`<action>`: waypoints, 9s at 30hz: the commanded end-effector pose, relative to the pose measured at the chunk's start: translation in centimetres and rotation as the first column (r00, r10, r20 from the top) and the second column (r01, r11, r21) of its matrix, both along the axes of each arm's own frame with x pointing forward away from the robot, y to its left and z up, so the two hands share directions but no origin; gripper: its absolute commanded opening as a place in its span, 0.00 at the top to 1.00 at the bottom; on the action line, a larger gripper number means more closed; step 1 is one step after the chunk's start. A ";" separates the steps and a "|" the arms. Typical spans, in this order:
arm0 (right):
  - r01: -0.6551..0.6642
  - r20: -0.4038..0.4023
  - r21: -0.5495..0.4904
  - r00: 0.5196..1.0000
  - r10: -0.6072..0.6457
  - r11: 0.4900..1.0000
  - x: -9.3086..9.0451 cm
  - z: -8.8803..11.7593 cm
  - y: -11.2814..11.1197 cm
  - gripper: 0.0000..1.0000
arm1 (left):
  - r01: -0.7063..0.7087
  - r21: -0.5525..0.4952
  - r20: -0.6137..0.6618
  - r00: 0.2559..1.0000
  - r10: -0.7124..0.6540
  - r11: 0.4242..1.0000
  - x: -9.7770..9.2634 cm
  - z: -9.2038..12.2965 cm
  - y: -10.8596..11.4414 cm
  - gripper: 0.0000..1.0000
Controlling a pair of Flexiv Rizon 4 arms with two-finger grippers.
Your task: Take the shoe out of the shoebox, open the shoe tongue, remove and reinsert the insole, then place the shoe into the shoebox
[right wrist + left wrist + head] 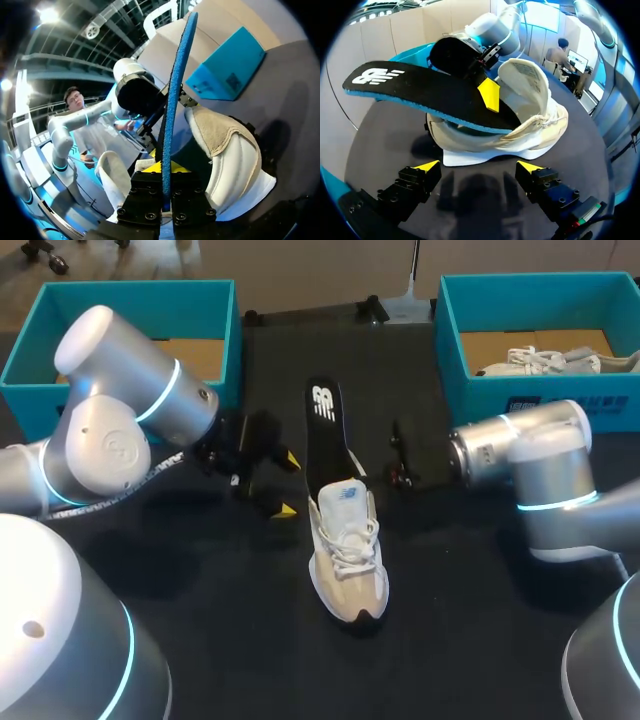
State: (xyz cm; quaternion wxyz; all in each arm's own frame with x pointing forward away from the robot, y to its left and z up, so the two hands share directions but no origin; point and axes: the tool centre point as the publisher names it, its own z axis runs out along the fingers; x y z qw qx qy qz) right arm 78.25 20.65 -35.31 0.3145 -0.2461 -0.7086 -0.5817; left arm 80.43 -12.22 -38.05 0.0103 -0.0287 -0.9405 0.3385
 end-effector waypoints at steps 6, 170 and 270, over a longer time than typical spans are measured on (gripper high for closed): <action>0.029 0.048 0.002 0.998 -0.029 1.000 0.0 0.4 0.1 1.00 | 0.013 0.005 -0.004 1.000 -0.013 1.000 0.3 -0.1 -0.5 0.00; -0.216 0.003 -0.278 0.974 0.226 0.936 2.8 3.3 0.4 0.73 | -0.020 0.016 0.004 1.000 0.020 1.000 0.6 -0.1 0.7 0.00; -0.327 -0.210 -0.367 0.941 0.265 0.871 1.9 0.8 0.3 0.87 | 0.011 -0.044 -0.061 0.998 -0.014 0.999 1.0 2.7 0.2 0.00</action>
